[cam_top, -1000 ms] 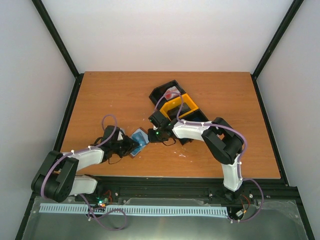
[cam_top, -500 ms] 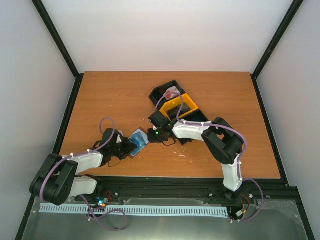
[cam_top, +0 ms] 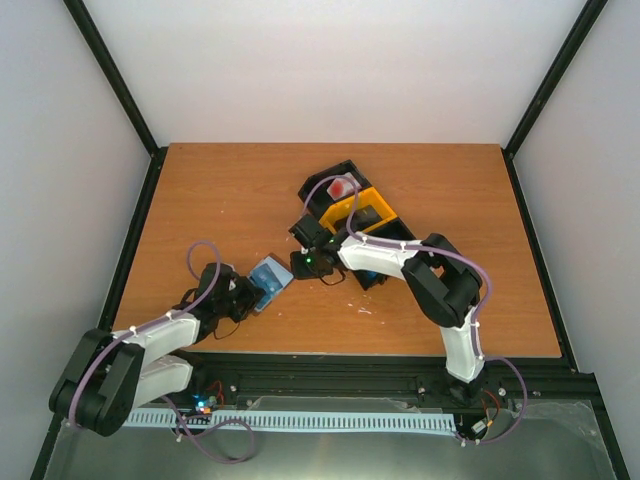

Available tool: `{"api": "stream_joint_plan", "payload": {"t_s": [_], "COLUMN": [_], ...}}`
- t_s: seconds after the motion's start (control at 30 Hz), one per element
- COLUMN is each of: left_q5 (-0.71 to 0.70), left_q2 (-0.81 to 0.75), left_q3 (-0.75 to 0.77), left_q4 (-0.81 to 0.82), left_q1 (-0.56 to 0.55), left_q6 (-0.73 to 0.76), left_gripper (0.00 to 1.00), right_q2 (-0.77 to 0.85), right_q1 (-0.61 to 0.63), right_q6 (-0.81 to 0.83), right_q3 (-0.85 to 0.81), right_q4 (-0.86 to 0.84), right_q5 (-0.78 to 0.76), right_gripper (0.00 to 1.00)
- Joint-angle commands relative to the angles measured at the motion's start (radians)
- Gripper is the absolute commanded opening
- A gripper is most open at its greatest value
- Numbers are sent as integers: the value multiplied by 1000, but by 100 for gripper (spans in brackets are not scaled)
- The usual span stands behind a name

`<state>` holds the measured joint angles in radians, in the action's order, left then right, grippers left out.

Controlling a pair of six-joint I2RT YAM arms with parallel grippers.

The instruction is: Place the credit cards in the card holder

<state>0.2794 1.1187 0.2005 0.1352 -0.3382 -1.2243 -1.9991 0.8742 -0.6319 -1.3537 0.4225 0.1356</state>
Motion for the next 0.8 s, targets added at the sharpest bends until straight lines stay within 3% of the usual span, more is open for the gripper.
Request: {"api": "stream_joint_plan", "payload": {"t_s": [0.0,0.3,0.47,0.57,0.77], "left_q5": [-27,1,2,-5,-21], "left_q2": [18,-57,-91,-102,-86], "left_q3": [-15,-74,-102,-96,-70], "left_q4": [-29,-30,-45,-50,-60], "left_q1": [4,4,4,4,4], "left_q6": [-34,-97,-133,-127,-79], "left_gripper": [1,1,1,1,1], "right_q2": [-36,-153,-205,-215,-181], "right_q1": [0,-7,-7,-7,-15], "right_q6": [63,160,247,280,256], "right_q3": [-42,-171,-207,-206,-151], "right_q4": [-45,-13,44,64,54], "right_q5": [-22,113,161,208,194], "right_gripper": [20,32,31,25,3]}}
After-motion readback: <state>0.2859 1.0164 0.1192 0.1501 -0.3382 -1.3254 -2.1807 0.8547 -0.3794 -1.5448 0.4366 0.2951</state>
